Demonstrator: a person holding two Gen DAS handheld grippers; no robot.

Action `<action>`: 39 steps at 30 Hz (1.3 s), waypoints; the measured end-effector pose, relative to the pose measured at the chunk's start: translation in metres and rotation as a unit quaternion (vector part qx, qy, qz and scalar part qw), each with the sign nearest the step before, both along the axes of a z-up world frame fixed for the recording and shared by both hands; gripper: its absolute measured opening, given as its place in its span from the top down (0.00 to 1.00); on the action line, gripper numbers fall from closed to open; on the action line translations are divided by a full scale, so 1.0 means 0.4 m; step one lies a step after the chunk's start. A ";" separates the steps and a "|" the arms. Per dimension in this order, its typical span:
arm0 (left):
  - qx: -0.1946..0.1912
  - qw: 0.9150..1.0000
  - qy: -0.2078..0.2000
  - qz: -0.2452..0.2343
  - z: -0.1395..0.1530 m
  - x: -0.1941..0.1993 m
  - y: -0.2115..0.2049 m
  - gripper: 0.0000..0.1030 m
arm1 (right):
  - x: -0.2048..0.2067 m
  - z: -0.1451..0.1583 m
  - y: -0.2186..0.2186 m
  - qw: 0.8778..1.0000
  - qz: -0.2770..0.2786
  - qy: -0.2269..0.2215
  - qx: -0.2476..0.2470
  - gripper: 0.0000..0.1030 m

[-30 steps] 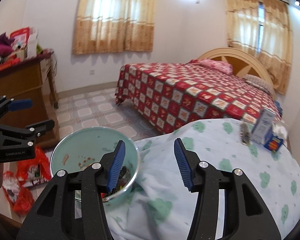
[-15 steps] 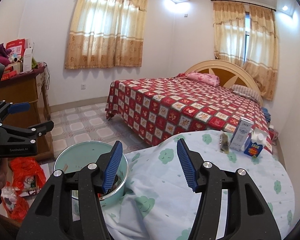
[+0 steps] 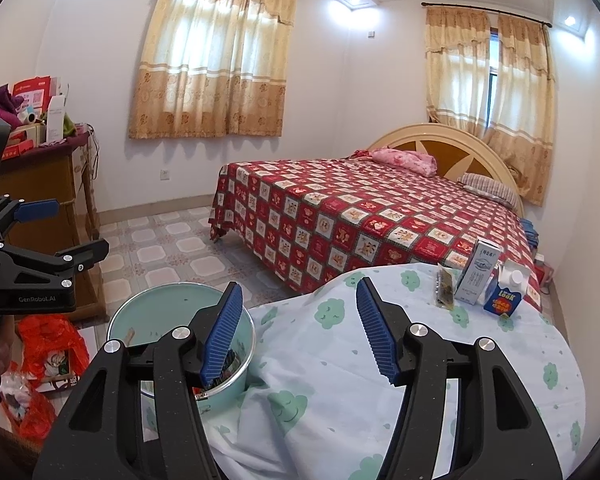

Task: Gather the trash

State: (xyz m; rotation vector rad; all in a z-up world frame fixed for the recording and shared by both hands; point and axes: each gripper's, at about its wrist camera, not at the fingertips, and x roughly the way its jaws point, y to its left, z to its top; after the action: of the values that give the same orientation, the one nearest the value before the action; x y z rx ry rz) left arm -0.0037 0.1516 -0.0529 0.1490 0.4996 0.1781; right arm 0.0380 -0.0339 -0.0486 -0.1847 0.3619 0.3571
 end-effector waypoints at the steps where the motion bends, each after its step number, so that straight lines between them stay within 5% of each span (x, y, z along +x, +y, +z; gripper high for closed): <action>1: 0.001 1.000 0.000 0.000 0.001 0.001 0.001 0.06 | 0.000 0.000 -0.001 1.000 0.000 0.000 0.000 0.43; 39: 0.021 1.000 -0.007 0.006 -0.002 -0.006 0.001 0.06 | -0.007 0.018 -0.013 1.000 -0.011 -0.011 0.008 0.42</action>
State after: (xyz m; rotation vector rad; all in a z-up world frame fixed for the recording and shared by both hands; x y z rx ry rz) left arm -0.0060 0.1522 -0.0539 0.1858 0.4828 0.2017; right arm 0.0353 -0.0391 -0.0413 -0.1689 0.3400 0.3355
